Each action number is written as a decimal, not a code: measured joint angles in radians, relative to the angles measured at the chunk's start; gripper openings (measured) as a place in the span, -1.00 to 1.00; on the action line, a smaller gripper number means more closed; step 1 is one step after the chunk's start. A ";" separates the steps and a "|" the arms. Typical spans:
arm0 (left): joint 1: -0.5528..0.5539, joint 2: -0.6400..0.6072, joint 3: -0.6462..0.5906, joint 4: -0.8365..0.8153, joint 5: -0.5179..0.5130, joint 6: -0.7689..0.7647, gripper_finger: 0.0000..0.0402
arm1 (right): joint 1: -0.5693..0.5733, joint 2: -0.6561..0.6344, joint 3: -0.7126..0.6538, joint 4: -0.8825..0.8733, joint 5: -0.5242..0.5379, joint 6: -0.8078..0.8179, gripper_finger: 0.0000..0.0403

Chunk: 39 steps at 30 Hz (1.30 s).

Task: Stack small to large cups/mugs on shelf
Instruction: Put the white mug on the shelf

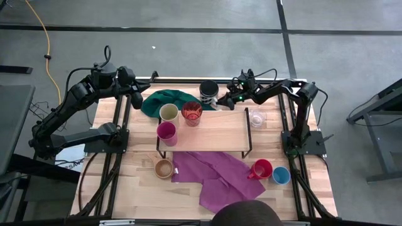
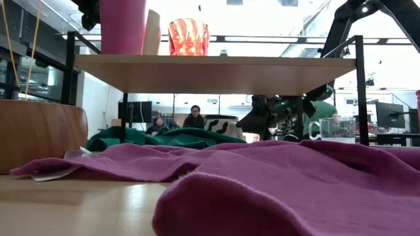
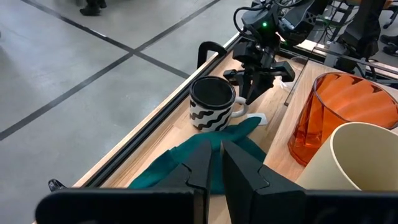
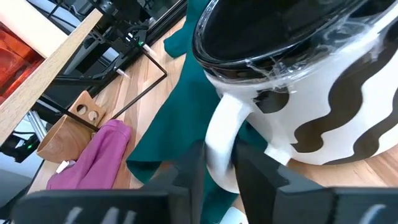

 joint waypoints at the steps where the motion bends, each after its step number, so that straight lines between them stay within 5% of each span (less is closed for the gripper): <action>1: 0.000 0.000 0.000 0.000 0.000 0.000 -0.88 | 0.000 0.000 0.000 0.000 0.002 -0.002 -0.66; 21: 0.000 0.000 0.000 0.000 0.000 0.007 -0.88 | -0.001 0.002 -0.001 0.069 0.039 0.022 -0.97; 39: 0.000 0.000 0.000 0.000 0.000 0.016 -0.88 | -0.001 0.002 -0.001 0.133 -0.028 0.056 -0.98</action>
